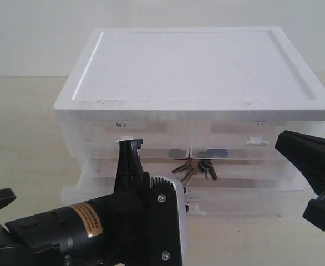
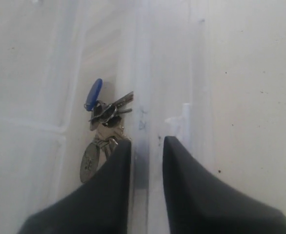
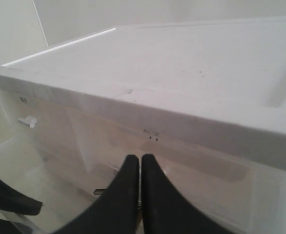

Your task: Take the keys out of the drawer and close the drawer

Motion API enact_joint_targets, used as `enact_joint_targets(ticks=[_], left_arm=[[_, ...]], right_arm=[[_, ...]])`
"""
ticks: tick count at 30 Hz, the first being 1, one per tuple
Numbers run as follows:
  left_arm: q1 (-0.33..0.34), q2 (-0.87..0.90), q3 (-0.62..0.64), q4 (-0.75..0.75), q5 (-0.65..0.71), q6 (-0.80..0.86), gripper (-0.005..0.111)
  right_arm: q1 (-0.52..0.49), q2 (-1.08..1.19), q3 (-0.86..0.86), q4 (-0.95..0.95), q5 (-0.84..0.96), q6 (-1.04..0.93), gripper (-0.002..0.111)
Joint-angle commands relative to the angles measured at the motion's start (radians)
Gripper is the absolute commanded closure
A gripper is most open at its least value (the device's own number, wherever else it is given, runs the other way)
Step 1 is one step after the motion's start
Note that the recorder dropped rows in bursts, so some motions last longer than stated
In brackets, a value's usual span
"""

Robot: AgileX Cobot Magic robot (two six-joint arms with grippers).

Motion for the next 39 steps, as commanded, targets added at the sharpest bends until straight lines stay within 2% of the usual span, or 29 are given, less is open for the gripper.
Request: enact_joint_targets(ticks=[1, 6, 11, 15, 19, 24, 27, 34, 36, 39], left_arm=[[-0.004, -0.071, 0.006, -0.003, 0.196, 0.021, 0.102], [-0.004, -0.164, 0.006, -0.003, 0.318, 0.021, 0.102], [-0.004, -0.190, 0.006, -0.005, 0.327, 0.017, 0.102], [-0.004, -0.188, 0.006, -0.005, 0.280, -0.083, 0.102], [-0.004, -0.188, 0.006, -0.003, 0.265, -0.110, 0.088], [-0.004, -0.188, -0.017, 0.008, 0.285, -0.194, 0.059], [-0.004, -0.191, -0.054, 0.008, 0.323, -0.268, 0.050], [-0.004, -0.193, -0.147, 0.003, 0.348, -0.579, 0.046], [-0.002, -0.191, -0.173, -0.016, 0.351, -0.717, 0.046], [-0.002, -0.166, -0.201, -0.014, 0.372, -0.784, 0.046]], right_arm=[[0.000, 0.003, -0.006, 0.000, 0.002, -0.007, 0.109], [0.000, 0.003, -0.006, 0.000, 0.002, -0.007, 0.109], [0.000, 0.003, -0.006, 0.000, 0.002, -0.007, 0.109], [0.000, 0.003, -0.006, 0.000, 0.002, -0.007, 0.109], [0.000, 0.003, -0.006, 0.000, 0.002, -0.007, 0.109], [0.000, 0.003, -0.006, 0.000, 0.002, -0.007, 0.109], [0.000, 0.003, -0.006, 0.000, 0.002, -0.007, 0.109], [0.000, 0.003, -0.006, 0.000, 0.002, -0.007, 0.109], [0.000, 0.003, -0.006, 0.000, 0.002, -0.007, 0.109], [0.000, 0.003, -0.006, 0.000, 0.002, -0.007, 0.109]])
